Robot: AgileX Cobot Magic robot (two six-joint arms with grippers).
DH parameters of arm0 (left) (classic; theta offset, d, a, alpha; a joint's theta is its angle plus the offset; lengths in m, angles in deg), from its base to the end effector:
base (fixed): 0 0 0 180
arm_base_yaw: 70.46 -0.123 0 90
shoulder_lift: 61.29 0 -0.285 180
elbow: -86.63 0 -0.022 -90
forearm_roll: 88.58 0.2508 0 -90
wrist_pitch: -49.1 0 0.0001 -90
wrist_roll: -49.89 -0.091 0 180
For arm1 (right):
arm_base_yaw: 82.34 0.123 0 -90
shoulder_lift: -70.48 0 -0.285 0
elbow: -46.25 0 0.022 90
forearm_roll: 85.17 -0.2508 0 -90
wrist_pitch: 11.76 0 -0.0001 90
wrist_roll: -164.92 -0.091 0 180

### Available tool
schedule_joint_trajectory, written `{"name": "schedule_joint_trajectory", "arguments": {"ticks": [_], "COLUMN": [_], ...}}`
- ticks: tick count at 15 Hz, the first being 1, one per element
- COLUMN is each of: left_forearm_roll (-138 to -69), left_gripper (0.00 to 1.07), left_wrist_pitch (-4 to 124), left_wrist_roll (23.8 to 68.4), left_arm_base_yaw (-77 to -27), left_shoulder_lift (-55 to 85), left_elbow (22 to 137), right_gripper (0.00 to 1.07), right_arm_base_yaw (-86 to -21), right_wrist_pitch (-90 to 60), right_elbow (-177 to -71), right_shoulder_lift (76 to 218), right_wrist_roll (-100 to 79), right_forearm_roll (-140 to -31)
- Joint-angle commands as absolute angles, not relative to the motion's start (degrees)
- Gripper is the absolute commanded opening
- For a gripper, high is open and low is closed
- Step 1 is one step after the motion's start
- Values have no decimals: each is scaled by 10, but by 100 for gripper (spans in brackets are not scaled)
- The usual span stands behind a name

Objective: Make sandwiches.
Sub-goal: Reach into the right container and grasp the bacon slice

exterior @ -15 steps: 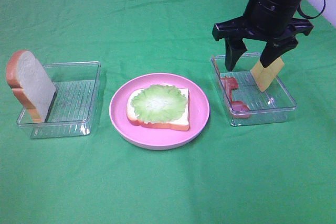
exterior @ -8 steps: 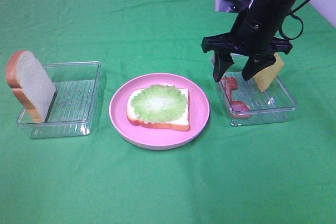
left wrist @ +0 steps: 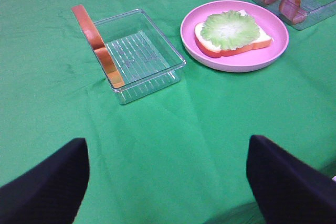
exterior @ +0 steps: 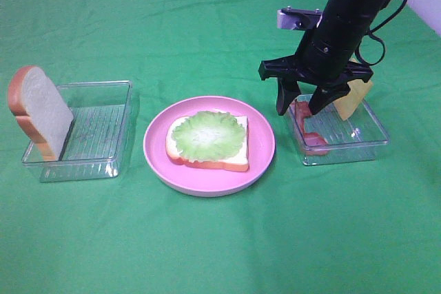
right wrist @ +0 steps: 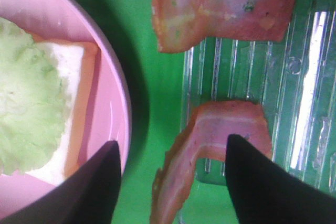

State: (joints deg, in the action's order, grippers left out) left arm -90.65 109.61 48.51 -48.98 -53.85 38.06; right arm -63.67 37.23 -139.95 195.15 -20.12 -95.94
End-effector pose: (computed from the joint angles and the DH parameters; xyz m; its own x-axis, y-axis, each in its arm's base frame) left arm -0.0063 -0.0006 0.2777 -0.4128 0.1692 -0.8950 0.3948 0.9187 -0.0084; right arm 0.3875 0.1445 0.1694 -0.9753 -0.1095 -0.1917 -0.1450 0.9726 0.1818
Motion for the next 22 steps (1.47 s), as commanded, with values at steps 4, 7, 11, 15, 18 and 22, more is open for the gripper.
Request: {"name": "schedule_joint_trajectory", "arguments": {"ticks": [4,7,11,15,18,22], "left_forearm_roll": [-909,-909,-909,-909,-909,-909], "left_gripper": [78,78,78,78,78,78], "left_wrist_pitch": [1089,1089,1089,1089,1089,1089], "left_wrist_roll": [484,484,484,484,484,484], "left_arm_base_yaw": [-486,-486,-486,-486,-486,-486], "left_shoulder_lift": [-550,-550,-550,-550,-550,-550], "left_elbow": [379,379,379,379,379,379], "right_gripper": [40,41,41,19,0,0], "right_arm_base_yaw": [-637,-637,-637,-637,-637,-637], "right_wrist_pitch": [369,385,385,385,389,405], "right_elbow": [-1402,-1402,-1402,-1402,-1402,-1402], "right_shoulder_lift": [1952,1952,1952,1952,1952,1939], "right_wrist_roll": [-209,-217,-217,-218,-212,-205], "right_forearm_roll": [-951,-942,-934,-923,-921,-921]}}
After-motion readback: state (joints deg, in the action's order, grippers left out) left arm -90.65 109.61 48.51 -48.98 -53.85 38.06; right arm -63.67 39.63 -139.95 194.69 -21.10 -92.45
